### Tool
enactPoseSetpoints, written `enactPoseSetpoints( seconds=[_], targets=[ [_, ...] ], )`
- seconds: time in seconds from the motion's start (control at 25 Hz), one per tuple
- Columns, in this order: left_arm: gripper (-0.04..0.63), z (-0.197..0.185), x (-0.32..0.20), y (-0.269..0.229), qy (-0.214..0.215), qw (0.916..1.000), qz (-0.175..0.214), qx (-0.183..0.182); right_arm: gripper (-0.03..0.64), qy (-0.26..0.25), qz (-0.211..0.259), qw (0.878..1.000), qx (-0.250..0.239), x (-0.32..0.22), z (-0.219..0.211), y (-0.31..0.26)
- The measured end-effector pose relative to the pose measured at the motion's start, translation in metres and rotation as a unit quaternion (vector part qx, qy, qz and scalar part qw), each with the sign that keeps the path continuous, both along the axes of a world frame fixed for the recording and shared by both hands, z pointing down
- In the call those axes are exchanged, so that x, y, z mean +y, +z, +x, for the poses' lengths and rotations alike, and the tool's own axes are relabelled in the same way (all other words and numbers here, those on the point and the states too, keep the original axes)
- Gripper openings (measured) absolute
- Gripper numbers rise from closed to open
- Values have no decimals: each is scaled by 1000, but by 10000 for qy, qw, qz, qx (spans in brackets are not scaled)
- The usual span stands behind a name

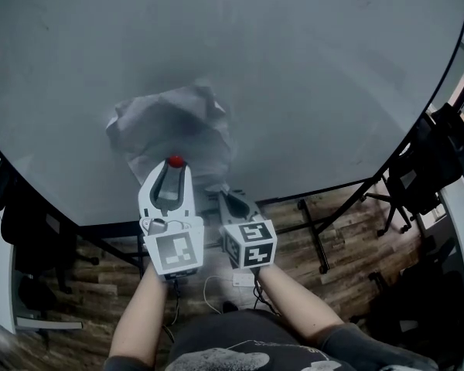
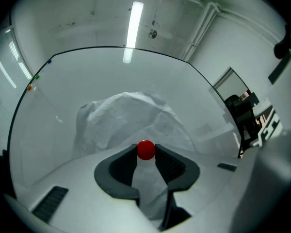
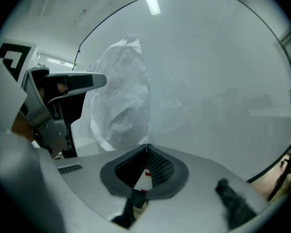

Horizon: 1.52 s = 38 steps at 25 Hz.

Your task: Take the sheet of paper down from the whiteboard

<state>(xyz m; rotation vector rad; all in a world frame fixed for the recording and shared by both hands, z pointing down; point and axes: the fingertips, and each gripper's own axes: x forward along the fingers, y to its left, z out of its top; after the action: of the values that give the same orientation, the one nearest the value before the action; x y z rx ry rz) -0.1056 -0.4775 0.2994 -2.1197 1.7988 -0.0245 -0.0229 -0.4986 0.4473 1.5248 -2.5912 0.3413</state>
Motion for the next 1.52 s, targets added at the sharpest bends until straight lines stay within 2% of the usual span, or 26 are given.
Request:
enactPoseSetpoints(
  seconds=[0.16, 0.36, 0.64, 0.92, 1.24, 1.52],
  targets=[
    [124, -32, 27, 41, -84, 9982, -519, 293, 21, -90, -148, 9997, 147, 22, -10, 14],
    [124, -69, 71, 80, -212, 9927, -1120, 402, 21, -101, -368, 9989, 260, 62, -27, 31],
    [124, -107, 142, 121, -206, 9855, -1589, 555, 21, 49, -563, 9966, 604, 116, -47, 44],
    [124, -131, 210, 153, -67, 9784, -1930, 738, 21, 275, -721, 9943, 730, 184, -60, 60],
    [124, -128, 265, 179, 320, 9730, -2148, 779, 21, 832, -841, 9888, 915, 261, -32, 74],
    [124, -100, 294, 177, 635, 9712, -2163, 774, 21, 1223, -943, 9823, 1064, 302, 8, 76]
  ],
)
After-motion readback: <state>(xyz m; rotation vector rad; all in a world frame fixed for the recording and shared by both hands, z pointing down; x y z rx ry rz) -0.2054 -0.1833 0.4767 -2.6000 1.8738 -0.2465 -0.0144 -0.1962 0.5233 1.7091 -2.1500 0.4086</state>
